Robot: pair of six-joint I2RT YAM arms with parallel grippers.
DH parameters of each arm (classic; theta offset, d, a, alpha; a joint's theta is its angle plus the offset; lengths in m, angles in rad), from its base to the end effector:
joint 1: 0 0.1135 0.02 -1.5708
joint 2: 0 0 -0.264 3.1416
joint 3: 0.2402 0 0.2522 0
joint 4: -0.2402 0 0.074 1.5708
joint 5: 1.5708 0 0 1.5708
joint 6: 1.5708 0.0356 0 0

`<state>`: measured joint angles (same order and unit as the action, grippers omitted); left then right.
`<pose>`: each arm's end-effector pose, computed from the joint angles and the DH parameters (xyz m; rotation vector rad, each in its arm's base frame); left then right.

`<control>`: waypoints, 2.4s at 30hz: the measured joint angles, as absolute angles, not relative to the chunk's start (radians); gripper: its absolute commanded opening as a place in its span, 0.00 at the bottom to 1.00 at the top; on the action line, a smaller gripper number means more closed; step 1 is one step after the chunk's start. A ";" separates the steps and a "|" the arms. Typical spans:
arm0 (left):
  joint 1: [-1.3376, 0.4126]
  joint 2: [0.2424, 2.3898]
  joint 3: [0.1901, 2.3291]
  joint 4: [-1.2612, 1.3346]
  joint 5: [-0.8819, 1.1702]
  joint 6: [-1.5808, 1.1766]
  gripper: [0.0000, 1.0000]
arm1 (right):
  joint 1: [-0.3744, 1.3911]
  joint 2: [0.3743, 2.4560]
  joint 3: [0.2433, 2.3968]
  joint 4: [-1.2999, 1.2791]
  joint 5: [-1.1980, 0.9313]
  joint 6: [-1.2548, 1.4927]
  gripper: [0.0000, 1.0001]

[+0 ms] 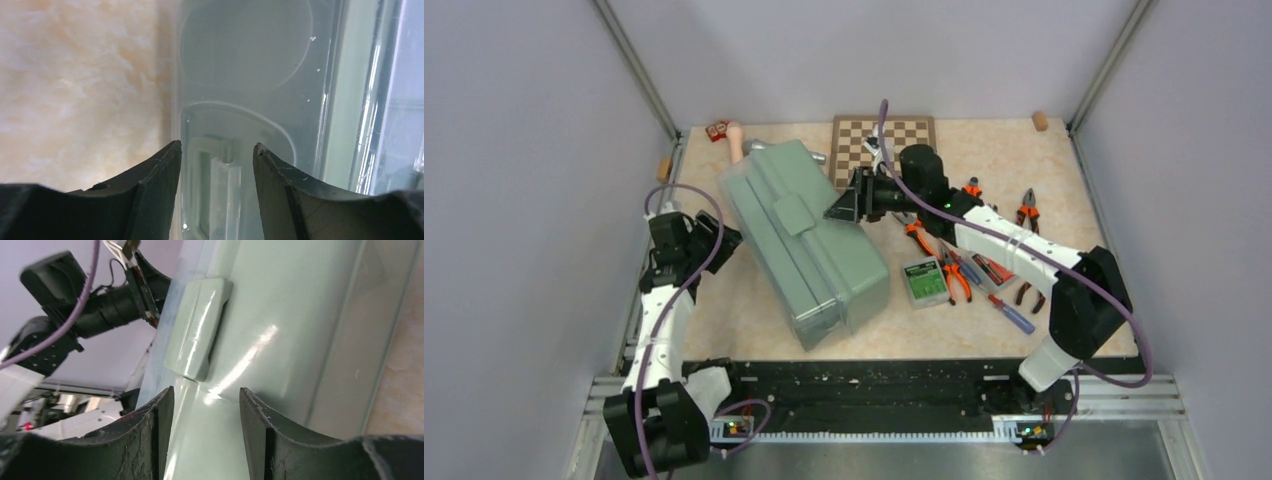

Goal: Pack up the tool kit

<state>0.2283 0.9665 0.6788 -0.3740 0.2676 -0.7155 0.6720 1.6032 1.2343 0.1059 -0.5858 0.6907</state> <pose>0.2041 0.0378 0.2522 -0.8947 2.0801 -0.5615 0.2842 0.2512 0.3180 -0.4455 2.0134 1.4404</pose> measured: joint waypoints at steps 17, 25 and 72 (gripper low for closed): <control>0.227 1.180 0.784 -0.290 0.497 -0.691 0.69 | 0.739 1.806 1.696 -0.408 -0.382 0.523 0.66; 0.233 1.246 0.789 -0.264 0.528 -0.691 0.70 | 0.731 1.847 1.752 -0.480 -0.330 0.498 0.68; 0.007 1.228 0.854 -0.189 0.122 -0.817 0.67 | 0.584 1.879 1.117 0.820 -0.697 1.288 0.17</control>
